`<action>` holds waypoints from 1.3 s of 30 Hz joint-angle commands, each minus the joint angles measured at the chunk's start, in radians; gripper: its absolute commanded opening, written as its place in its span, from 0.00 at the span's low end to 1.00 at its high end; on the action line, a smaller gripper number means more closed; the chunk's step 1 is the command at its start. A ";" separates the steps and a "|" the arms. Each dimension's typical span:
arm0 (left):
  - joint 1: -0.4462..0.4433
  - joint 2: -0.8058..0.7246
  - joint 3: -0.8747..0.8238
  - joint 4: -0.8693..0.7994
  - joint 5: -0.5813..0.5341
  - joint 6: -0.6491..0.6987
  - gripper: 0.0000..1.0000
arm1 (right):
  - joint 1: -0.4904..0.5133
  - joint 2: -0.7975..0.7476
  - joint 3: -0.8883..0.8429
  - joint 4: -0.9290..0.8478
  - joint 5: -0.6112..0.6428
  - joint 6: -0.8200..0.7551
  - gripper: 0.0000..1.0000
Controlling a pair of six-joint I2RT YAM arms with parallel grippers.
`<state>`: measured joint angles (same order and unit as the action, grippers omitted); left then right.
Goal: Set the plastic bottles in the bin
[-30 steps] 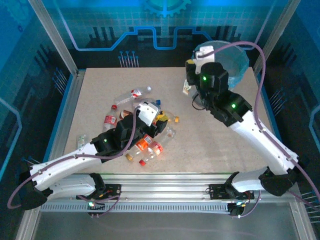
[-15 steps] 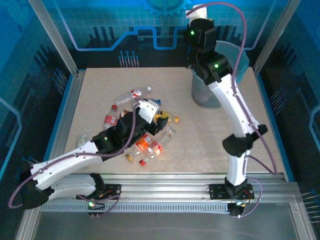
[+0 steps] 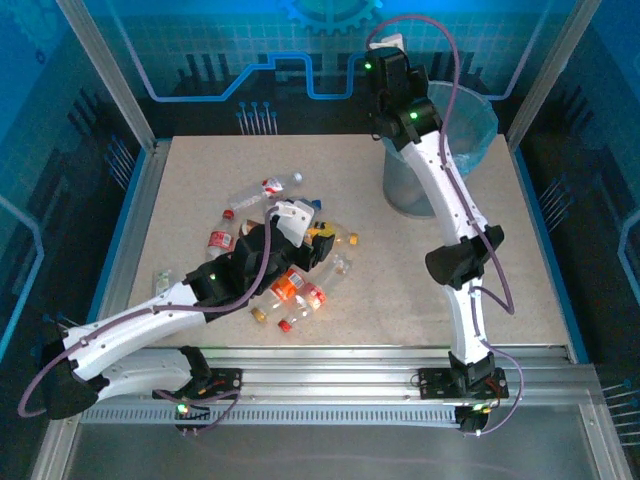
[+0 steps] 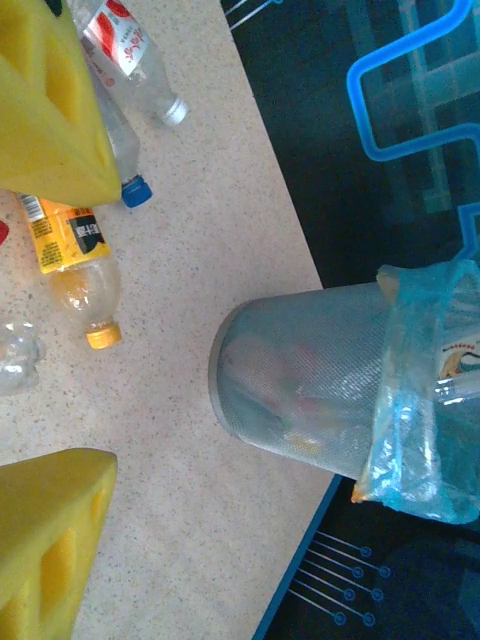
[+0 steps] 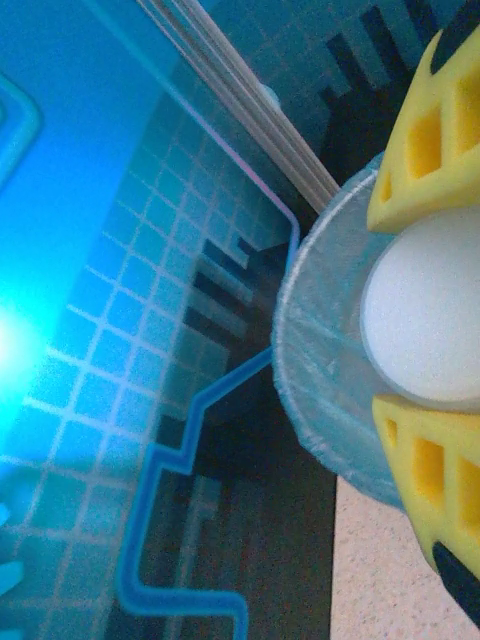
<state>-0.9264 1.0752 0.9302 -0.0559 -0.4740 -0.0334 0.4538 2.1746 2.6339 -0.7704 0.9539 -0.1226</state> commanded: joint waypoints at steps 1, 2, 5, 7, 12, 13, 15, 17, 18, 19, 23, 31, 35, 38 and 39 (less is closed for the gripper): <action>0.013 -0.007 -0.019 -0.007 0.011 -0.033 0.67 | -0.022 -0.020 -0.051 -0.009 -0.016 0.054 0.23; 0.015 -0.006 -0.020 -0.007 0.011 -0.034 0.67 | -0.028 -0.013 -0.051 -0.019 -0.024 0.067 0.23; 0.018 -0.006 -0.025 -0.013 0.011 -0.040 0.66 | -0.049 0.004 -0.053 -0.045 -0.067 0.113 0.24; 0.021 -0.005 -0.027 -0.016 0.011 -0.043 0.67 | -0.064 0.007 -0.069 -0.042 -0.105 0.141 0.24; 0.027 -0.001 -0.030 -0.016 0.012 -0.051 0.67 | -0.098 -0.010 -0.167 0.011 -0.204 0.217 0.25; 0.027 -0.001 -0.031 -0.017 0.012 -0.054 0.67 | -0.105 -0.017 -0.196 0.026 -0.220 0.233 0.25; 0.029 -0.001 -0.033 -0.018 0.013 -0.055 0.67 | -0.120 -0.029 -0.242 0.049 -0.255 0.264 0.25; 0.031 0.000 -0.033 -0.024 0.012 -0.056 0.67 | -0.132 -0.042 -0.282 0.063 -0.294 0.302 0.25; 0.032 0.000 -0.032 -0.024 0.012 -0.055 0.67 | -0.141 -0.053 -0.307 0.076 -0.323 0.322 0.25; 0.034 0.000 -0.033 -0.026 0.011 -0.055 0.67 | -0.147 -0.066 -0.337 0.097 -0.354 0.339 0.25; 0.038 0.002 -0.027 -0.030 0.015 -0.055 0.67 | -0.164 -0.112 -0.459 0.195 -0.432 0.376 0.25; 0.044 -0.002 -0.027 -0.042 0.011 -0.057 0.67 | -0.184 -0.181 -0.606 0.304 -0.521 0.431 0.25; 0.046 0.004 -0.021 -0.042 0.012 -0.060 0.67 | -0.183 -0.222 -0.673 0.352 -0.583 0.489 0.25; 0.047 0.008 -0.014 -0.038 0.014 -0.062 0.67 | -0.176 -0.232 -0.689 0.363 -0.616 0.519 0.25; 0.047 0.011 -0.011 -0.040 0.016 -0.061 0.67 | -0.170 -0.230 -0.689 0.365 -0.612 0.515 0.26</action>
<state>-0.8890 1.0782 0.9115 -0.0853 -0.4709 -0.0803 0.2691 1.9919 1.9522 -0.4702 0.4091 0.3275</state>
